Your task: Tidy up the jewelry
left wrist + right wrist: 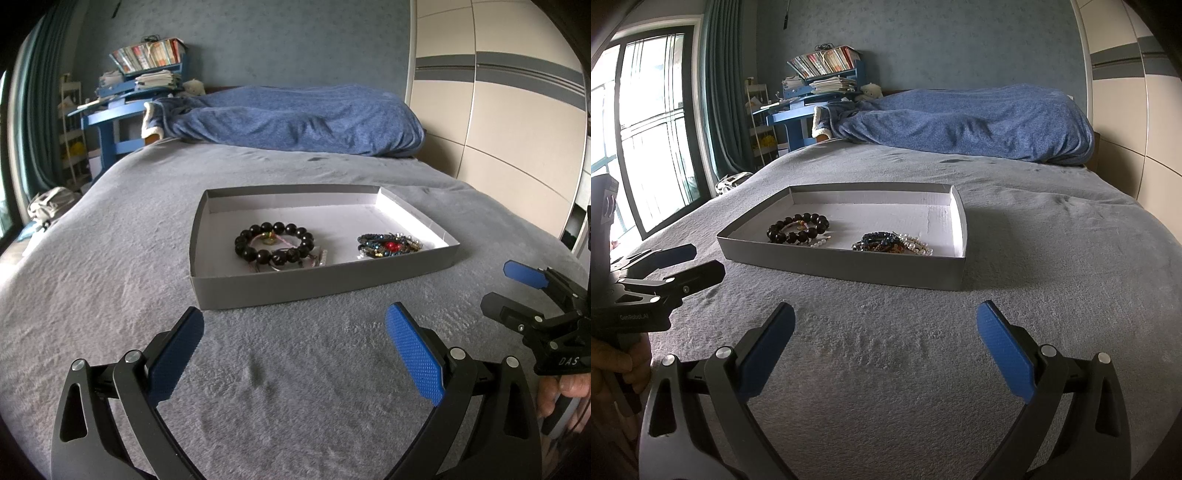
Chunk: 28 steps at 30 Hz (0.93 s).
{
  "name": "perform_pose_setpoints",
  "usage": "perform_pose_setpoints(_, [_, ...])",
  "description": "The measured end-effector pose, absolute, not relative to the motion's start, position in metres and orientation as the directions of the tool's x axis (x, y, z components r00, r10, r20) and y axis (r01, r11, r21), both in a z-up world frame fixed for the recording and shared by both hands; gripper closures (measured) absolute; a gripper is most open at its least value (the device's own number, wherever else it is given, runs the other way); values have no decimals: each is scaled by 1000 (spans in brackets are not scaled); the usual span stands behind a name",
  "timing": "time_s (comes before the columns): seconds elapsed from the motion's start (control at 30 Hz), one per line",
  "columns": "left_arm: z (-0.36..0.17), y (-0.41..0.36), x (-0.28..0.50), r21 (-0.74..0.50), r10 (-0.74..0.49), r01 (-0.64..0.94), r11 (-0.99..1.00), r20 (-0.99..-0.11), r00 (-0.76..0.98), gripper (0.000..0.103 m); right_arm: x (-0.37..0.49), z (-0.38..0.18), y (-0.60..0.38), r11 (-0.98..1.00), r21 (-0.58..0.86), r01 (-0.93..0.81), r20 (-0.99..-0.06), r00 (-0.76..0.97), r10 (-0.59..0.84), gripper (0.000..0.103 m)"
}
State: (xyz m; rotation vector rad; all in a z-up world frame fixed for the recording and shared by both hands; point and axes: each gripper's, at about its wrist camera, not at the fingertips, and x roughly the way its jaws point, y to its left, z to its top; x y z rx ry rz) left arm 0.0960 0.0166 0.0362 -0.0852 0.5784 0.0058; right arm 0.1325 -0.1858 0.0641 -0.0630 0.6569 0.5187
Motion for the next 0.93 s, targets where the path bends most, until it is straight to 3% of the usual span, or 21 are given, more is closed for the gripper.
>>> perform_pose_setpoints(0.93, [35, 17, 97, -62, -12, -28, 998, -557, 831, 5, 132, 65, -185, 871, 105, -479, -599, 669, 440, 6])
